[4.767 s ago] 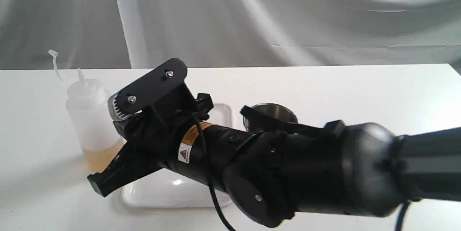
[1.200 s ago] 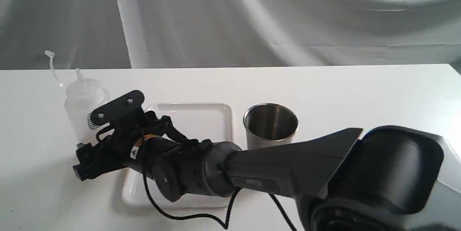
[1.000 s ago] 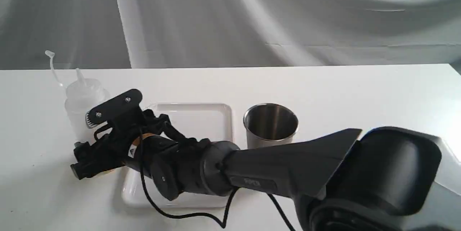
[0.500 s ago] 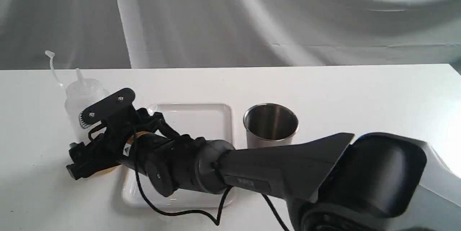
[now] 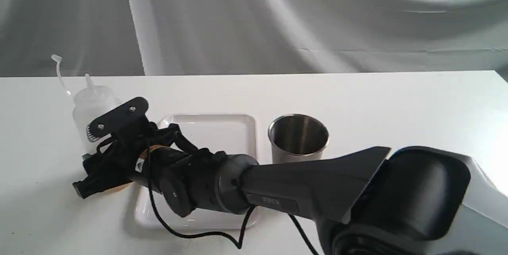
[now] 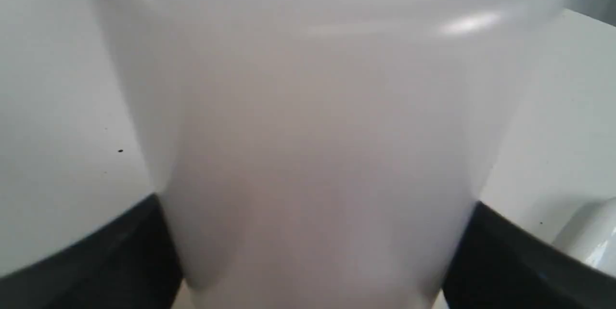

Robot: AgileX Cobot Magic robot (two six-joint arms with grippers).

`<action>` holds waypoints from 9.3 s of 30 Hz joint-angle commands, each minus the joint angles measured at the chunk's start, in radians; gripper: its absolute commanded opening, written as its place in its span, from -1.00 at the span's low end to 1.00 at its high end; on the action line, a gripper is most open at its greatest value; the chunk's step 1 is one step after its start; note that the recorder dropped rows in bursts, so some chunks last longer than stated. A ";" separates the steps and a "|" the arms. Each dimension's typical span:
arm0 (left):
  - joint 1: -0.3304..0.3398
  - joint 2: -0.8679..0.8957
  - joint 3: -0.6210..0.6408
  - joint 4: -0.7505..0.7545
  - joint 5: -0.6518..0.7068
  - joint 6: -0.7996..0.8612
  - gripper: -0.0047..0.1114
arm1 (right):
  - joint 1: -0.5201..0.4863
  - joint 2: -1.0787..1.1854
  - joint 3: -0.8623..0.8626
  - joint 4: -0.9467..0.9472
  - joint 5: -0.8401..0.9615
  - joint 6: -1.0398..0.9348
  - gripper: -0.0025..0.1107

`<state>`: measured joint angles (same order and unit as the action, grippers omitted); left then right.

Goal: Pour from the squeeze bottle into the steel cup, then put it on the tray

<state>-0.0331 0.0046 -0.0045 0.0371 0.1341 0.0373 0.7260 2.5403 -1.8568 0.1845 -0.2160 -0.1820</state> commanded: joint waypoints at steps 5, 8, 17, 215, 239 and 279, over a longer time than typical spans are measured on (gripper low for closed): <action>-0.005 -0.005 0.004 0.003 -0.002 -0.003 -0.78 | -0.008 -0.037 -0.008 -0.028 0.072 0.000 -0.18; -0.005 -0.005 0.004 0.003 -0.002 -0.003 -0.78 | -0.008 -0.075 -0.008 -0.055 0.112 0.000 -0.21; -0.005 -0.005 0.004 0.003 -0.002 -0.004 -0.78 | -0.008 -0.257 -0.006 -0.160 0.242 0.016 -0.21; -0.005 -0.005 0.004 0.003 -0.002 -0.003 -0.78 | -0.178 -0.780 1.052 -1.929 1.383 0.835 -0.26; -0.005 -0.005 0.004 0.003 -0.002 -0.005 -0.78 | -0.178 -0.780 0.970 -1.929 1.383 0.617 -0.26; -0.005 -0.005 0.004 0.003 -0.002 -0.003 -0.78 | -0.178 -0.780 0.970 -1.929 1.373 0.449 -0.26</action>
<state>-0.0331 0.0046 -0.0045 0.0371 0.1341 0.0373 0.5467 1.7766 -0.8790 -1.7154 1.1293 0.2820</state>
